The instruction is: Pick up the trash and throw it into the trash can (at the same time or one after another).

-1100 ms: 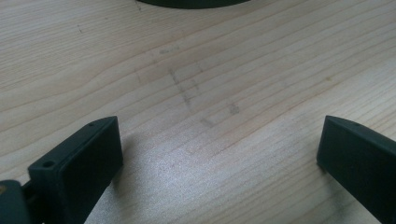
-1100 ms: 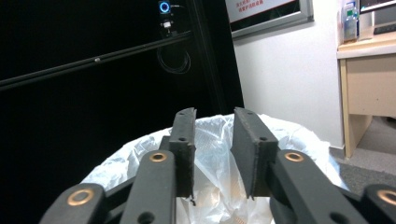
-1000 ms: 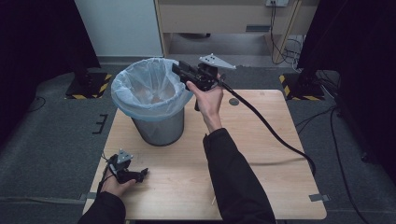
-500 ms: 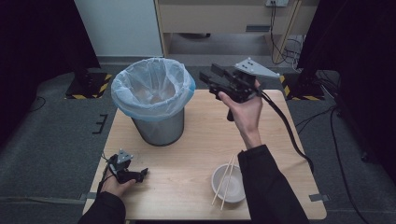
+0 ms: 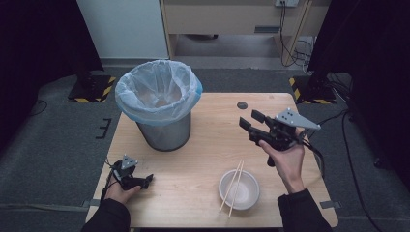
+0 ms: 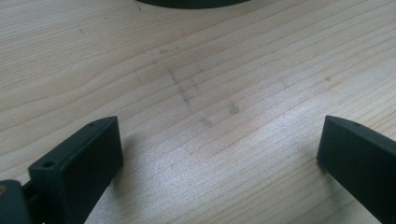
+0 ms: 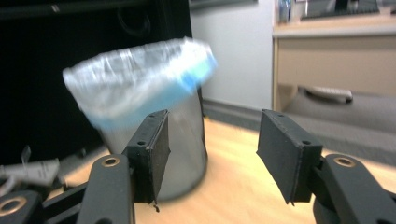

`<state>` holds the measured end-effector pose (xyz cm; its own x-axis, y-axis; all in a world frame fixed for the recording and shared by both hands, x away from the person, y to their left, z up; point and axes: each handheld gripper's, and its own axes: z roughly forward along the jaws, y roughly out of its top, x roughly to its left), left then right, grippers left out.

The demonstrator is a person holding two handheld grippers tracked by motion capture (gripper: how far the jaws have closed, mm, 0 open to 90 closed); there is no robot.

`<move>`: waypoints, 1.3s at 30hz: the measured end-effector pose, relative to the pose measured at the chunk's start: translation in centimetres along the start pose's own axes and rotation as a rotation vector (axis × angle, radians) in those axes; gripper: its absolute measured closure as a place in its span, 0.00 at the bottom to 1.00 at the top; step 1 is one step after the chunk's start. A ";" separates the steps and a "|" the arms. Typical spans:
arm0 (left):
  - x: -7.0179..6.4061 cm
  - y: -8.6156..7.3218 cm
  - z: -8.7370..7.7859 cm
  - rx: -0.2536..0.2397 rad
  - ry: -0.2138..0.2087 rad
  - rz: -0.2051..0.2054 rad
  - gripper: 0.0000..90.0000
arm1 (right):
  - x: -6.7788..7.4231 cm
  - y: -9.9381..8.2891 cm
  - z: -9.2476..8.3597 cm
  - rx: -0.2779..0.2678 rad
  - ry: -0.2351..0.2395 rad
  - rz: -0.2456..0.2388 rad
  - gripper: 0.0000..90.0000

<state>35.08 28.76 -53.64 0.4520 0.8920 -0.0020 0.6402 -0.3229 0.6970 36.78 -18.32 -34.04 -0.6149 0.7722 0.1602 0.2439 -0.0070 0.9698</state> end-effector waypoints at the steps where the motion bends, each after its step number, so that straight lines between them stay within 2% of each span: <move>1: 0.0 0.0 0.0 0.000 0.000 0.000 0.00 | -0.2 -0.6 -0.2 0.013 -0.003 0.000 0.50; 5: 0.0 0.0 0.0 0.000 0.001 -0.001 0.00 | -1.0 -3.6 -1.0 0.082 -0.006 0.005 0.52; 6: 0.0 0.0 0.0 0.000 0.000 -0.001 0.00 | -1.4 -5.1 -1.4 0.119 -0.009 0.009 0.53; 7: 0.0 0.0 0.0 0.000 0.000 0.000 0.00 | -1.4 -5.1 -1.4 0.119 -0.009 0.009 0.53; 10: 0.0 0.0 0.0 0.000 0.000 -0.001 0.00 | -1.9 -7.2 -1.6 0.187 -0.015 0.005 0.54; 11: 0.0 0.0 0.0 0.000 0.000 -0.001 0.00 | -2.3 -8.7 -1.6 0.224 0.004 0.009 0.54; 12: 0.0 0.0 0.0 0.000 0.000 -0.001 0.00 | -2.3 -8.7 -1.6 0.224 0.004 0.009 0.54; 16: 0.0 0.0 0.0 0.000 0.000 -0.001 0.00 | -2.8 -11.0 -1.5 0.285 0.034 0.009 0.56; 20: 0.0 0.0 0.0 0.000 -0.002 0.000 0.00 | -3.2 -12.5 -1.6 0.339 0.064 0.026 0.59; 27: 0.0 0.0 0.0 0.000 -0.004 0.002 0.00 | -4.2 -14.7 -2.3 0.424 0.054 0.051 0.63; 29: 0.0 0.0 0.0 0.000 -0.004 0.002 0.00 | -4.4 -15.1 -2.2 0.442 0.055 0.052 0.63; 32: 0.0 0.0 0.0 0.000 -0.004 0.002 0.00 | -4.3 -15.8 -1.8 0.510 0.058 0.048 0.63; 39: 0.0 0.0 0.0 0.000 -0.004 0.002 0.00 | -4.6 -16.4 -1.1 0.570 0.063 0.050 0.70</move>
<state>35.04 28.75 -53.64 0.4554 0.8903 -0.0033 0.6391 -0.3244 0.6974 34.79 -22.48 -50.52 -0.6312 0.7405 0.2306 0.6287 0.3144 0.7113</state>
